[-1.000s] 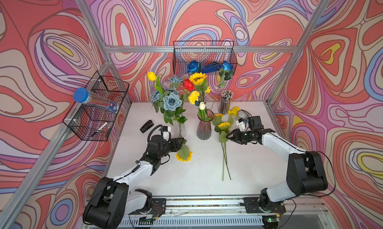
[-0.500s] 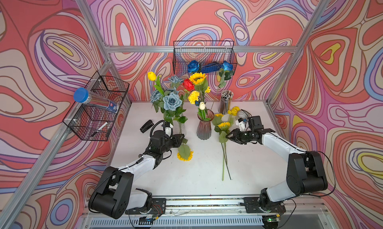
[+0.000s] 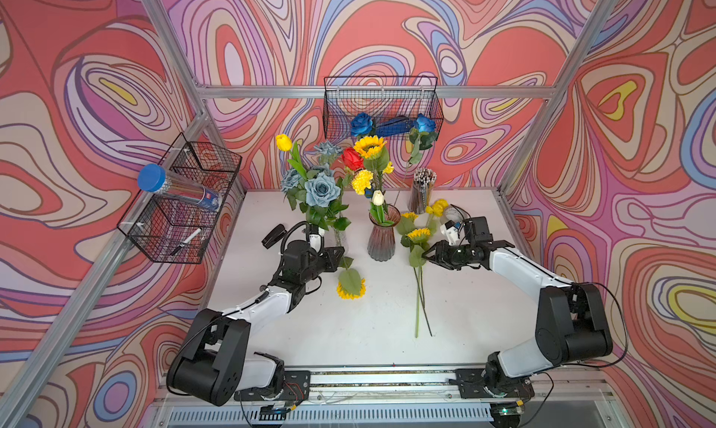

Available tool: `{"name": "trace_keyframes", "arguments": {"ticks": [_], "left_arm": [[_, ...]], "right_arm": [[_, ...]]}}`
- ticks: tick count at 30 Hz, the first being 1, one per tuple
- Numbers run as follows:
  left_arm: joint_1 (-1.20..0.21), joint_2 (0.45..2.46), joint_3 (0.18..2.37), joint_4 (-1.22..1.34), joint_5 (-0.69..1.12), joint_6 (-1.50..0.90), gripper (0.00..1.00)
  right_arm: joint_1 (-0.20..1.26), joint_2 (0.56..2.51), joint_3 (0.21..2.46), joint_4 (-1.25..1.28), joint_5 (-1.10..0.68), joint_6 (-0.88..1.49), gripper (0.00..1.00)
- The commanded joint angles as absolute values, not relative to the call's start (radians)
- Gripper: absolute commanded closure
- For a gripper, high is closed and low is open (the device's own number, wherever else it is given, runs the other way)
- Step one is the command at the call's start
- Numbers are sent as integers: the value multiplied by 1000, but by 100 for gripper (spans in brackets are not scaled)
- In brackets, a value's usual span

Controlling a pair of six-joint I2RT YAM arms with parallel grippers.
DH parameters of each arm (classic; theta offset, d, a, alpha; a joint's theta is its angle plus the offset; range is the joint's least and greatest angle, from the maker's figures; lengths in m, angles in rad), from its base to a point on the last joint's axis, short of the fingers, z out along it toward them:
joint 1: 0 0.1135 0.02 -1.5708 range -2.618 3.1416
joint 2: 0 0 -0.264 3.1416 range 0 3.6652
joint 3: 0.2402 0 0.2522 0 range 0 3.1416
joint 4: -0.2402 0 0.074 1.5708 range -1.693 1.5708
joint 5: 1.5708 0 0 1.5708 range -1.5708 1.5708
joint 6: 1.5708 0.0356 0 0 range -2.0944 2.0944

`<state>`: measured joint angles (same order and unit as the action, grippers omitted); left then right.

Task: Pick out yellow flowers from the vase
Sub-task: Pick up the flower from the vase.

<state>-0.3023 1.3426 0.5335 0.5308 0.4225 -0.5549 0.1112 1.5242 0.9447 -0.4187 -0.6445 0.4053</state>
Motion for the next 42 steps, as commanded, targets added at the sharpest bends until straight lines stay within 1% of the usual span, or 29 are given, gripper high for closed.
{"name": "trace_keyframes", "arguments": {"ticks": [1,5,12,16,21,23,26,28,30,33,42], "left_arm": [[-309,1341,558,544,424,-540,76],[-308,1361,559,567,425,-543,72],[-309,1405,563,607,426,-541,70],[-309,1425,564,640,430,-550,70],[-309,1446,583,647,452,-559,81],[-309,1444,581,647,454,-560,83],[-309,1424,581,630,451,-559,86],[-309,1407,580,611,449,-558,90],[-310,1385,580,582,441,-558,96],[-309,1350,580,547,439,-549,99],[-309,1237,589,422,448,-535,100]], "right_arm": [[115,1528,940,-410,-655,403,59],[116,1525,940,-411,-658,403,59],[115,1526,947,-410,-665,404,59],[115,1535,953,-415,-667,402,59],[115,1539,953,-414,-667,399,59],[115,1541,953,-413,-667,400,59],[114,1545,953,-412,-669,397,59],[114,1546,953,-410,-670,400,59],[115,1548,953,-406,-673,402,59],[115,1546,953,-403,-673,402,59],[115,1528,943,-398,-675,408,59]]}}
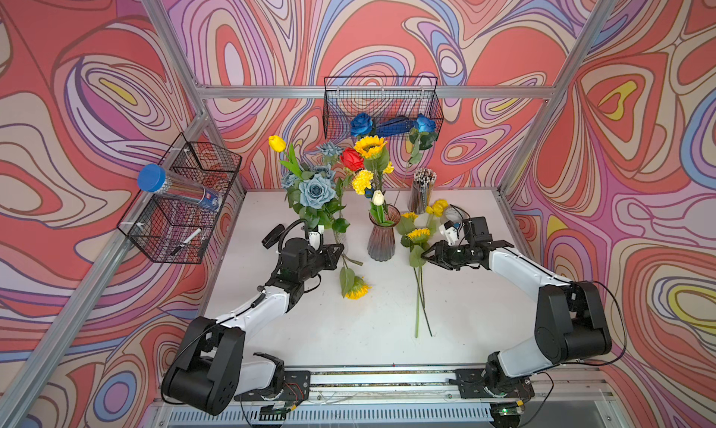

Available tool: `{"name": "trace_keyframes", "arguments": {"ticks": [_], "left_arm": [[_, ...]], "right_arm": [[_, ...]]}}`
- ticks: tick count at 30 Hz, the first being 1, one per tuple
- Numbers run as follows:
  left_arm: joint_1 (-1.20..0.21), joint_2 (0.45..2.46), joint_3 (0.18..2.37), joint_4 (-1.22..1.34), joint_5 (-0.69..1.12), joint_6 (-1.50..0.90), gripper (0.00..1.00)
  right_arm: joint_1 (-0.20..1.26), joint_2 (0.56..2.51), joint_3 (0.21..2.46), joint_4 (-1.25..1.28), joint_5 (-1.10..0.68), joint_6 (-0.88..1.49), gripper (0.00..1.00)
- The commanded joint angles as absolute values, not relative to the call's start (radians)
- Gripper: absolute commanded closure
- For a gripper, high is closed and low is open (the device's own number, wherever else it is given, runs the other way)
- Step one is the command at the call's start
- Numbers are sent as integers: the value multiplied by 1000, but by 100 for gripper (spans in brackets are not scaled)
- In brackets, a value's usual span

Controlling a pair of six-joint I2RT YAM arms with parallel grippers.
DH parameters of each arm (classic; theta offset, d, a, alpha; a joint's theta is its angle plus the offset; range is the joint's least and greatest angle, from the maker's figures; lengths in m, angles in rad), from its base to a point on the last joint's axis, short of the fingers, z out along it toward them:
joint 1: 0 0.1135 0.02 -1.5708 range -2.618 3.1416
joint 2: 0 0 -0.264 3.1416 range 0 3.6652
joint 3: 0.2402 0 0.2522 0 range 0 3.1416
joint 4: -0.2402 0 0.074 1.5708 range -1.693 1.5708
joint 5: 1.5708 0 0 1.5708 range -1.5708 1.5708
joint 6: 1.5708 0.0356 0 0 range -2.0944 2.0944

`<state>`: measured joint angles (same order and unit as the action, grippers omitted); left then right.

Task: Pick out yellow flowers from the vase
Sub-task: Pick up the flower from the vase.

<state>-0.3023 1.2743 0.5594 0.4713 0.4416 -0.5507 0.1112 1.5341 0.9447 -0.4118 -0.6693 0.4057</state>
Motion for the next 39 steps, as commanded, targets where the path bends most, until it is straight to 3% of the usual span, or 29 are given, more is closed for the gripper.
{"name": "trace_keyframes", "arguments": {"ticks": [1,12,16,24,39], "left_arm": [[-309,1227,590,407,448,-532,100],[-309,1216,691,164,487,-575,100],[-310,1231,826,-149,446,-544,100],[-308,1203,949,-509,411,-534,100],[-288,1276,1168,-867,598,-449,100]], "right_arm": [[114,1527,942,-398,-675,409,59],[115,1498,934,-393,-677,413,59],[115,1494,931,-390,-676,413,59],[116,1496,924,-366,-681,422,59],[115,1480,913,-368,-686,415,59]]}}
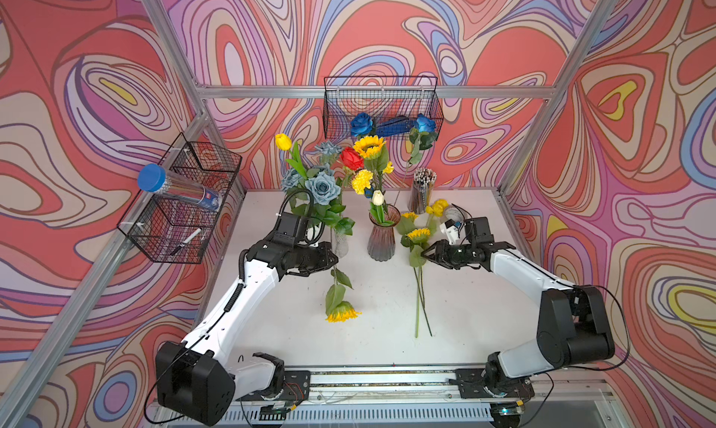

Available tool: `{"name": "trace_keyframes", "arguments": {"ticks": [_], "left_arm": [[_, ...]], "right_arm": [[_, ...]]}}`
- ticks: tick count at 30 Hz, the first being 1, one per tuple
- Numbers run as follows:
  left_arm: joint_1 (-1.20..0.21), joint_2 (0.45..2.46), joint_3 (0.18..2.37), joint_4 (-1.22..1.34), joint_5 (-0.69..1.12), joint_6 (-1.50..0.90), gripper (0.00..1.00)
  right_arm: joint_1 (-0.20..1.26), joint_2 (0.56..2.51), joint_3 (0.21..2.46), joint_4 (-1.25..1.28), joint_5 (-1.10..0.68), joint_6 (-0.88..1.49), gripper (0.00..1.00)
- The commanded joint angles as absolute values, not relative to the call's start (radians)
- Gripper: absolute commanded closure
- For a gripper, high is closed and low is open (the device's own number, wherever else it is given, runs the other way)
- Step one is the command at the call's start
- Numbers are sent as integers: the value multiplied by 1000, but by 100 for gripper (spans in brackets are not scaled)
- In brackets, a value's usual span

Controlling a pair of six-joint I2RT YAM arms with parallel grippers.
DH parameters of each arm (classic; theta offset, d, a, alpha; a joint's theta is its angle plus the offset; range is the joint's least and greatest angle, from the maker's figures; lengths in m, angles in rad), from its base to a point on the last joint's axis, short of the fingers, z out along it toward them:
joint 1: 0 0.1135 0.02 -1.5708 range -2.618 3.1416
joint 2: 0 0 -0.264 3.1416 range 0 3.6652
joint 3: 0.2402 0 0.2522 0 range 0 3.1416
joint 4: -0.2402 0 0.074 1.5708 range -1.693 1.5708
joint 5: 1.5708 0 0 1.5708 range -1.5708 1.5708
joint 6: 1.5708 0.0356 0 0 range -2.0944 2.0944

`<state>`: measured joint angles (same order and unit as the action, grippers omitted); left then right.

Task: Pick out yellow flowers from the vase
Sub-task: Pick up the flower from the vase.

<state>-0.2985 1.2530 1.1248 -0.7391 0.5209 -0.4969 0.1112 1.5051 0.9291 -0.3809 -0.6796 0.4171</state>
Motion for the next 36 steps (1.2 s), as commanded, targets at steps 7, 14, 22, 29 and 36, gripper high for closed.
{"name": "trace_keyframes", "arguments": {"ticks": [7,14,22,29,36], "left_arm": [[-262,1298,1204,-920,739,-430,100],[-255,1298,1260,-1061,711,-342,100],[-253,1274,1272,-1164,703,-250,100],[-254,1235,1293,-1114,864,-288,100],[-395,1292,1358,-1184,832,-224,100]], "right_arm": [[115,1467,914,-371,-686,412,59],[114,1465,916,-373,-683,409,59],[114,1462,922,-381,-679,404,59],[127,1377,956,-420,-642,306,60],[300,1274,1014,-505,-410,102,57]]}}
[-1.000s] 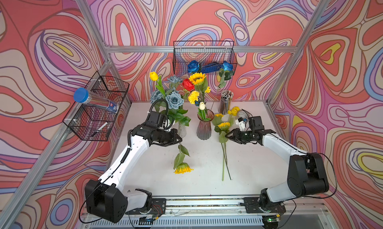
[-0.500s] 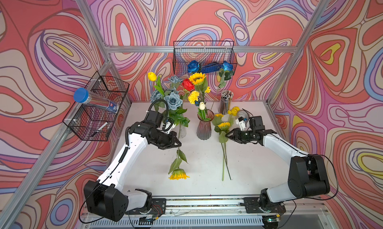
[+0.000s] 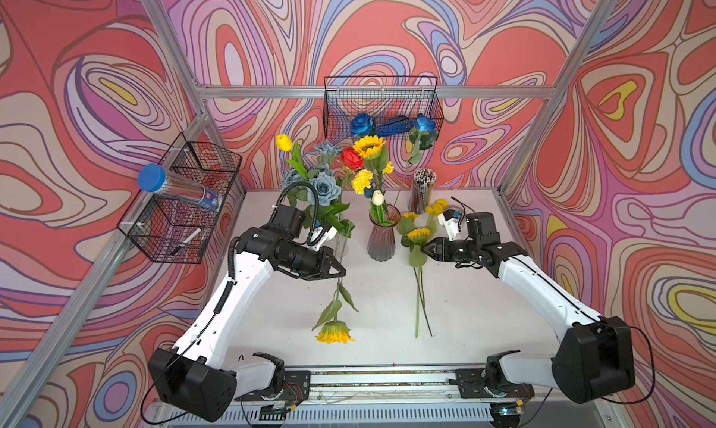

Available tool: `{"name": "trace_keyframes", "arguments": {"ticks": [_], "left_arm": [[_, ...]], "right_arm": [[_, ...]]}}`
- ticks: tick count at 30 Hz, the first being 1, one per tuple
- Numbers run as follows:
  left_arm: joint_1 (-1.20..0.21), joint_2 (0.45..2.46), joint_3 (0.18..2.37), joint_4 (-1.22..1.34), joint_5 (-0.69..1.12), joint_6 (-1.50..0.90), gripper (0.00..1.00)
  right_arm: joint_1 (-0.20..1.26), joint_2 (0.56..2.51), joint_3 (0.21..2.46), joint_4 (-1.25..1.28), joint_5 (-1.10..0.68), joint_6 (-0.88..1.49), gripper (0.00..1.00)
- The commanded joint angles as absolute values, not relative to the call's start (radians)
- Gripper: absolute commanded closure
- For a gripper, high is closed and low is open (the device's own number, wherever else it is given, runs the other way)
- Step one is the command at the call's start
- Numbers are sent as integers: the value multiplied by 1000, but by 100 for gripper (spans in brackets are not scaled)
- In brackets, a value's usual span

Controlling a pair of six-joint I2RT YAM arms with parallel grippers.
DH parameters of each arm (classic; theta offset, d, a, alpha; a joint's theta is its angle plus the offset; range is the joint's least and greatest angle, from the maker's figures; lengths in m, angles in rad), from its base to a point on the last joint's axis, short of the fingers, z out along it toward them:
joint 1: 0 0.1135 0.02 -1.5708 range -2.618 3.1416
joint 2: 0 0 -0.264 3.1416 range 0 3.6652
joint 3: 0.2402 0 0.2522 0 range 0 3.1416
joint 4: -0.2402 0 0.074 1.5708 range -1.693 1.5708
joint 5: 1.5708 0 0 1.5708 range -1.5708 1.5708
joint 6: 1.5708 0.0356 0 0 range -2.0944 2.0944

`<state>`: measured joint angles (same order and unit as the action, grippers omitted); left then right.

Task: Pick out yellow flowers from the vase
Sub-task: Pick up the flower from the vase, then place the flower at the center of the board.

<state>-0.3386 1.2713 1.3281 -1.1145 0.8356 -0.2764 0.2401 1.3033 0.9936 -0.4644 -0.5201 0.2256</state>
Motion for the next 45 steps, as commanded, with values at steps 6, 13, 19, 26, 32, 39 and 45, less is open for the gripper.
{"name": "trace_keyframes", "arguments": {"ticks": [6,13,19,26,32,39,45], "left_arm": [[-527,1297,1348,-1232,745,-204,100],[-613,1331,1298,-1236,703,-211,100],[-658,1387,1310,-1238,673,-218,100],[-681,1406,1319,-1234,696,-201,100],[-692,1417,1310,-1218,696,-204,100],[-718,1427,1319,-1206,707,-194,100],[-719,1430,1328,-1198,737,-193,100]], "right_arm": [[512,1160,1000,-437,-317,-91,55],[767,1009,876,-320,-183,-432,51],[1013,1017,811,-249,205,-625,49],[1130,1085,773,-106,425,-768,50],[1161,1149,775,-38,479,-826,50],[1167,1202,796,-35,474,-823,73],[1169,1201,795,-57,455,-831,79]]}}
